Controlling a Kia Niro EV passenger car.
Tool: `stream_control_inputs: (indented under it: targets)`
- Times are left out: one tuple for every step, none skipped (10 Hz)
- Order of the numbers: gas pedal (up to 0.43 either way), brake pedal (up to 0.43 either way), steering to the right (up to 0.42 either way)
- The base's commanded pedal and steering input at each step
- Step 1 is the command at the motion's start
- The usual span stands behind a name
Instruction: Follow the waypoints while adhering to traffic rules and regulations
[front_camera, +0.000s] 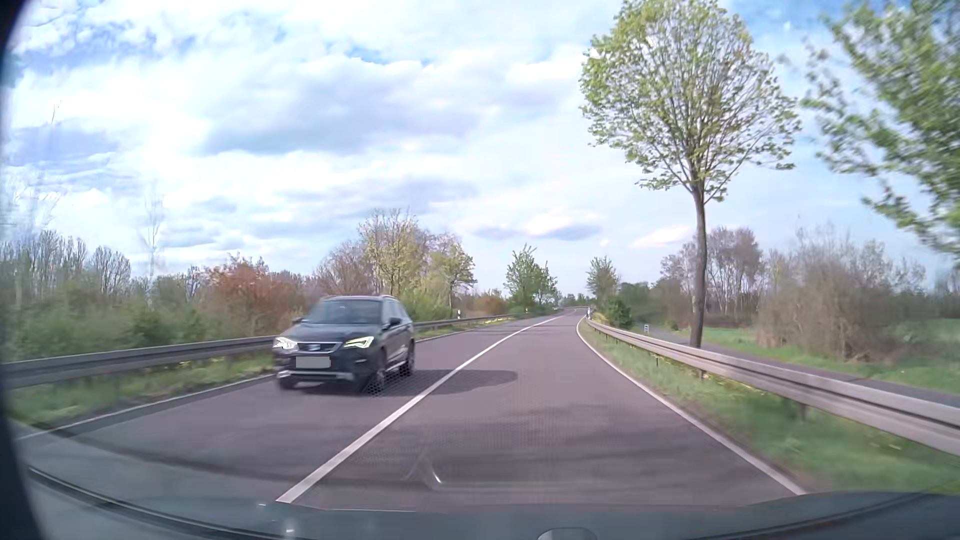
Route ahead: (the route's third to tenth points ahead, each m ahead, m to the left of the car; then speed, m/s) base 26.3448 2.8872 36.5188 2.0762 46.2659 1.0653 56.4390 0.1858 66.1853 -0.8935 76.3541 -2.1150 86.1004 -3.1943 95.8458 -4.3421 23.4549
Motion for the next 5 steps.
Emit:
stream_control_inputs:
  targets:
    - [0.000, 0.000, 0.017]
    - [0.000, 0.000, 0.017]
    - [0.000, 0.000, 0.017]
    - [0.000, 0.000, 0.016]
    - [0.000, 0.000, 0.015]
